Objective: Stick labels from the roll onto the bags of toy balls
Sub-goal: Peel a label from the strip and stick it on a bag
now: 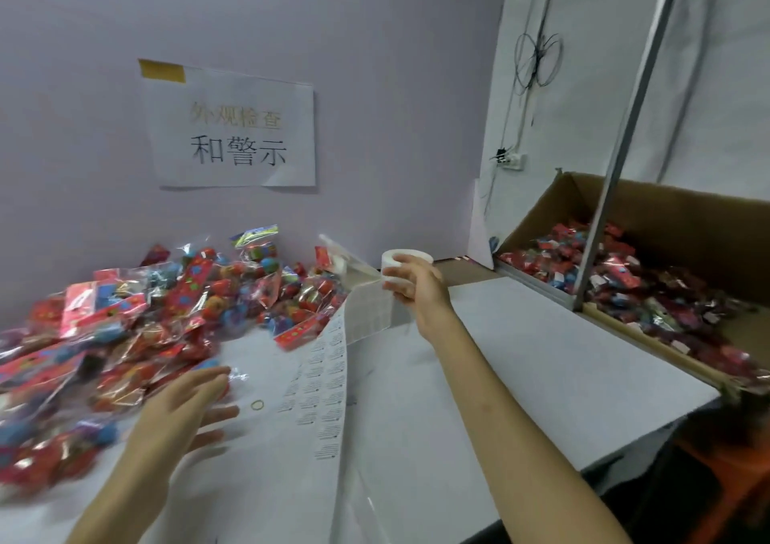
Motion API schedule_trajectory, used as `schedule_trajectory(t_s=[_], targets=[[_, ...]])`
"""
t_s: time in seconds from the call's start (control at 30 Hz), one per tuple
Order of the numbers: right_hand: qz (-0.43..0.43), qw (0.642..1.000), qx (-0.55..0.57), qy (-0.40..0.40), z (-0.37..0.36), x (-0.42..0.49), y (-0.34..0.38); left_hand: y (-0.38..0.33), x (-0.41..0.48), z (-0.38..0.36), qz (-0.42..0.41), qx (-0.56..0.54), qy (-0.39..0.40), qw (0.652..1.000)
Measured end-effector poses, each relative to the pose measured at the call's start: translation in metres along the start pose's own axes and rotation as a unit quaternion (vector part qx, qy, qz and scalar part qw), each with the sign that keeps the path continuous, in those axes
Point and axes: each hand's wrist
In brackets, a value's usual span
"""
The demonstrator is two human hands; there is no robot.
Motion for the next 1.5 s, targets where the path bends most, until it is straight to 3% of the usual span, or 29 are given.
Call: schedule_trajectory(t_s=[0.1,0.2,0.37,0.47,0.57,0.73,0.9,0.97,1.0,1.13,1.2,1.3,1.5], targets=[[0.047,0.990,-0.096,0.088,-0.040,-0.017,0.000,-0.008,-0.006,-0.001,-0.024,0.006,-0.026,0.999],[0.110,0.958,-0.208,0.166,-0.084,-0.028,-0.006,-0.011,-0.010,-0.002,-0.021,0.025,-0.034,0.999],[0.185,0.831,-0.467,0.238,-0.133,-0.026,-0.038,-0.011,-0.012,-0.003,-0.022,0.046,-0.042,0.998],[0.110,0.755,-0.584,0.279,-0.142,-0.016,-0.065,-0.009,-0.011,-0.002,-0.020,0.051,-0.045,0.997],[0.051,0.722,-0.645,0.247,-0.140,-0.008,-0.095,-0.008,-0.010,-0.003,-0.025,0.066,-0.043,0.997],[0.155,0.696,-0.687,0.143,-0.136,-0.008,-0.121,-0.008,-0.012,-0.003,-0.022,0.076,-0.047,0.996],[0.207,0.665,-0.697,0.168,-0.128,-0.009,-0.108,-0.013,-0.015,-0.004,-0.014,0.081,-0.047,0.995],[0.214,0.684,-0.678,0.166,-0.125,-0.011,-0.098,-0.015,-0.017,-0.005,-0.002,0.069,-0.045,0.997],[0.215,0.714,-0.648,0.157,-0.123,-0.013,-0.093,-0.015,-0.018,-0.005,0.007,0.055,-0.043,0.998],[0.150,0.916,-0.356,0.110,-0.113,-0.036,-0.081,-0.019,-0.019,-0.005,0.025,0.015,-0.040,0.999],[0.091,0.964,-0.220,0.119,-0.105,-0.054,-0.083,-0.022,-0.018,-0.006,0.034,-0.004,-0.036,0.999],[0.034,0.977,-0.117,0.177,-0.096,-0.072,-0.084,-0.026,-0.019,-0.005,0.069,-0.041,-0.029,0.996],[0.061,0.966,-0.076,0.238,-0.093,-0.081,-0.077,-0.026,-0.016,0.004,0.098,-0.124,-0.010,0.987]])
Point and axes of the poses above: each hand's wrist, its own x-axis towards the middle knuckle, its own z-axis out of the back of the hand, y = z × x, and after that the axes turned 6 degrees about -y, right-handed
